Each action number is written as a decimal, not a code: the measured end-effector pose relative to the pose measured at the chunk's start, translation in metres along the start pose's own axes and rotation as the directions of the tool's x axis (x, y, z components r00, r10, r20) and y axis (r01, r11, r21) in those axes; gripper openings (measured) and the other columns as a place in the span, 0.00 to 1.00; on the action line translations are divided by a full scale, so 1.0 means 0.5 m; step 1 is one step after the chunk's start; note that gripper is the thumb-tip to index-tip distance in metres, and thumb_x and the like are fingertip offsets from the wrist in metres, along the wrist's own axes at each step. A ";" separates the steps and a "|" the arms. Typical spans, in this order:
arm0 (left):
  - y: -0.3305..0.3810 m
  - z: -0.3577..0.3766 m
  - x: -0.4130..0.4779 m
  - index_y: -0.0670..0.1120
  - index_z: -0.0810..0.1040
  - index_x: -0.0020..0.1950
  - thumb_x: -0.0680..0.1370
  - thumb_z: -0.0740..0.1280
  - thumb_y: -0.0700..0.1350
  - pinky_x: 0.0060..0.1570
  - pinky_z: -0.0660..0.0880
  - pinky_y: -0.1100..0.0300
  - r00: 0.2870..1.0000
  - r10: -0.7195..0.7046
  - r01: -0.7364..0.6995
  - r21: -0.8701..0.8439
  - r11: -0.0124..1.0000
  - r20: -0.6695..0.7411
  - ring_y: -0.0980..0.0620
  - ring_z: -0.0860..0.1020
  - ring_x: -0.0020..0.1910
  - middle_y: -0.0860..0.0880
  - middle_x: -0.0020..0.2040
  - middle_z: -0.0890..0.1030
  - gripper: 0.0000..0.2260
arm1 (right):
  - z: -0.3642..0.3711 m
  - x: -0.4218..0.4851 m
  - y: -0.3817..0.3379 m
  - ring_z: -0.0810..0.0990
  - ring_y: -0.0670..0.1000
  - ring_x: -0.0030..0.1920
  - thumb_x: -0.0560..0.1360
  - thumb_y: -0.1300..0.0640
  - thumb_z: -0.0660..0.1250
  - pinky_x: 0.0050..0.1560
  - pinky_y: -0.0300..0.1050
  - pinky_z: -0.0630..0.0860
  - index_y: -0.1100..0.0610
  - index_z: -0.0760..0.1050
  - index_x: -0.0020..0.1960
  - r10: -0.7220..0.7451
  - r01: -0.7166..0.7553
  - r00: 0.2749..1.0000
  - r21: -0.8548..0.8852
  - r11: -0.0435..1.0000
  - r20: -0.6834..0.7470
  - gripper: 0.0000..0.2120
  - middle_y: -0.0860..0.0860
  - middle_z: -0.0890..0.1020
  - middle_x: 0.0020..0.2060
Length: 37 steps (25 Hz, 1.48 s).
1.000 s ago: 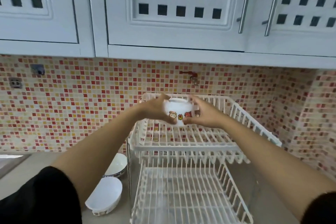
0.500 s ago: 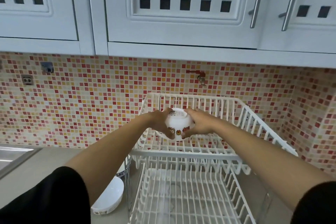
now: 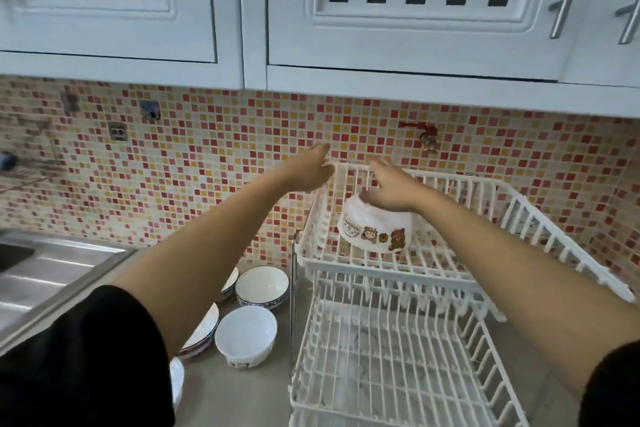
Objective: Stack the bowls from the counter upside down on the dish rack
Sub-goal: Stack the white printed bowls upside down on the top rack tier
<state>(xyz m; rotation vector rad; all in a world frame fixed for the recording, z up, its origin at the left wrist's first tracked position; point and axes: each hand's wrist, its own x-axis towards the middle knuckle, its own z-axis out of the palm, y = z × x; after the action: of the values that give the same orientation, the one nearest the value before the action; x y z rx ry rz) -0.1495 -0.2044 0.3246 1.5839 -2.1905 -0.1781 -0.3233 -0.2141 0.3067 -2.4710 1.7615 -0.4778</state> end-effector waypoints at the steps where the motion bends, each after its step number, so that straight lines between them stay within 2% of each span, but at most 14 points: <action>1: -0.032 -0.019 -0.013 0.41 0.53 0.77 0.82 0.55 0.46 0.72 0.61 0.50 0.998 -0.038 0.039 0.003 0.999 -0.047 0.42 0.62 0.74 0.41 0.77 0.58 0.25 | 0.010 0.013 -0.045 0.51 0.56 0.77 0.77 0.49 0.62 0.75 0.51 0.52 0.58 0.47 0.77 -0.040 0.041 0.998 0.033 0.999 -0.047 0.36 0.55 0.50 0.77; 4: -0.146 -0.061 -0.068 0.40 0.54 0.77 0.82 0.53 0.48 0.70 0.63 0.49 0.981 -0.167 0.170 0.024 0.985 -0.103 0.40 0.65 0.73 0.39 0.75 0.62 0.24 | 0.065 0.049 -0.193 0.52 0.56 0.77 0.79 0.46 0.56 0.74 0.51 0.52 0.58 0.49 0.77 -0.127 0.139 0.981 0.078 0.987 -0.150 0.32 0.55 0.52 0.77; 6: -0.227 -0.074 -0.114 0.40 0.54 0.77 0.83 0.52 0.48 0.72 0.60 0.50 0.962 -0.246 0.255 0.064 0.965 -0.118 0.41 0.61 0.75 0.40 0.77 0.59 0.25 | 0.113 0.065 -0.291 0.52 0.56 0.76 0.80 0.46 0.54 0.74 0.51 0.52 0.58 0.49 0.76 -0.185 0.200 0.966 0.069 0.977 -0.181 0.31 0.55 0.53 0.77; 8: -0.314 -0.071 -0.172 0.40 0.55 0.76 0.82 0.52 0.49 0.73 0.58 0.49 0.931 -0.341 0.355 0.098 0.930 -0.132 0.41 0.59 0.76 0.41 0.77 0.59 0.24 | 0.179 0.069 -0.382 0.52 0.55 0.76 0.80 0.47 0.53 0.74 0.51 0.53 0.59 0.50 0.76 -0.238 0.256 0.956 0.088 0.963 -0.171 0.30 0.55 0.54 0.77; 10: -0.403 -0.045 -0.240 0.38 0.58 0.75 0.82 0.53 0.48 0.72 0.60 0.49 0.901 -0.419 0.430 0.100 0.897 -0.117 0.40 0.63 0.74 0.39 0.75 0.63 0.23 | 0.275 0.062 -0.447 0.55 0.56 0.75 0.80 0.47 0.54 0.73 0.52 0.57 0.60 0.51 0.76 -0.249 0.262 0.963 0.144 0.954 -0.099 0.30 0.56 0.56 0.76; 13: -0.525 0.044 -0.355 0.36 0.60 0.74 0.82 0.55 0.47 0.70 0.62 0.51 0.840 -0.541 0.542 0.107 0.833 -0.043 0.39 0.65 0.72 0.37 0.73 0.66 0.23 | 0.457 0.017 -0.481 0.60 0.59 0.73 0.79 0.45 0.54 0.66 0.55 0.65 0.60 0.51 0.75 -0.152 0.121 0.979 0.216 0.969 0.133 0.31 0.57 0.59 0.74; 16: -0.627 0.167 -0.470 0.35 0.61 0.73 0.82 0.55 0.49 0.69 0.62 0.53 0.741 -0.664 0.657 0.099 0.747 0.099 0.41 0.65 0.72 0.37 0.73 0.66 0.24 | 0.631 -0.038 -0.482 0.59 0.61 0.73 0.78 0.43 0.55 0.66 0.55 0.65 0.61 0.48 0.76 -0.011 -0.078 0.926 0.220 0.972 0.378 0.34 0.60 0.56 0.74; 21: -0.705 0.330 -0.583 0.34 0.62 0.71 0.81 0.57 0.48 0.65 0.66 0.52 0.618 -0.735 0.763 0.011 0.646 0.279 0.39 0.69 0.69 0.35 0.70 0.68 0.24 | 0.820 -0.087 -0.476 0.67 0.61 0.69 0.78 0.47 0.59 0.64 0.51 0.67 0.66 0.56 0.72 0.085 -0.238 0.862 0.250 0.939 0.500 0.32 0.63 0.66 0.69; 25: -0.696 0.389 -0.613 0.36 0.53 0.75 0.80 0.60 0.46 0.67 0.65 0.51 0.631 -0.716 0.773 -0.155 0.616 0.298 0.38 0.67 0.70 0.35 0.72 0.66 0.29 | 0.872 -0.118 -0.479 0.71 0.61 0.66 0.77 0.56 0.60 0.61 0.47 0.70 0.63 0.59 0.71 0.116 -0.347 0.813 0.317 0.882 0.570 0.25 0.62 0.70 0.68; 27: -0.688 0.380 -0.621 0.36 0.51 0.76 0.80 0.59 0.46 0.67 0.65 0.51 0.626 -0.742 0.780 -0.209 0.590 0.238 0.37 0.67 0.70 0.35 0.71 0.66 0.30 | 0.862 -0.131 -0.482 0.73 0.61 0.63 0.77 0.61 0.59 0.56 0.45 0.71 0.63 0.60 0.70 0.134 -0.345 0.841 0.330 0.878 0.524 0.23 0.62 0.72 0.66; 29: -0.685 0.349 -0.623 0.38 0.51 0.76 0.80 0.59 0.44 0.67 0.64 0.50 0.652 -0.739 0.755 -0.230 0.614 0.166 0.38 0.67 0.69 0.35 0.71 0.66 0.28 | 0.834 -0.137 -0.482 0.74 0.61 0.60 0.77 0.63 0.57 0.48 0.43 0.69 0.62 0.60 0.70 0.108 -0.296 0.887 0.375 0.878 0.449 0.22 0.62 0.74 0.63; 31: -0.677 0.304 -0.616 0.42 0.54 0.76 0.80 0.59 0.46 0.65 0.66 0.50 0.706 -0.700 0.699 -0.261 0.666 0.104 0.39 0.68 0.68 0.38 0.70 0.67 0.26 | 0.801 -0.142 -0.482 0.74 0.60 0.61 0.77 0.64 0.58 0.50 0.42 0.67 0.59 0.60 0.71 0.017 -0.180 0.947 0.486 0.855 0.322 0.23 0.60 0.75 0.63; 33: -0.653 0.246 -0.594 0.47 0.59 0.74 0.80 0.58 0.53 0.64 0.68 0.49 0.757 -0.653 0.621 -0.349 0.702 0.033 0.40 0.71 0.66 0.40 0.68 0.69 0.25 | 0.755 -0.144 -0.488 0.73 0.58 0.62 0.77 0.61 0.61 0.56 0.42 0.68 0.59 0.60 0.70 -0.031 -0.084 0.985 0.622 0.778 0.171 0.23 0.57 0.74 0.64; 37: -0.560 0.111 -0.510 0.50 0.65 0.68 0.78 0.52 0.61 0.65 0.69 0.48 0.856 -0.499 0.360 -0.535 0.764 -0.136 0.46 0.72 0.64 0.47 0.66 0.72 0.23 | 0.584 -0.123 -0.506 0.74 0.53 0.60 0.79 0.47 0.58 0.54 0.44 0.68 0.55 0.61 0.61 0.112 -0.072 0.994 0.850 0.523 0.015 0.16 0.51 0.73 0.61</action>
<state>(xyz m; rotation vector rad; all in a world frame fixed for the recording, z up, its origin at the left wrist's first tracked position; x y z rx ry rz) 0.1379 -0.0703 0.1096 1.6596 -1.3835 -0.5775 -0.0265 -0.1064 0.0758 -1.6338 1.1729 -1.0761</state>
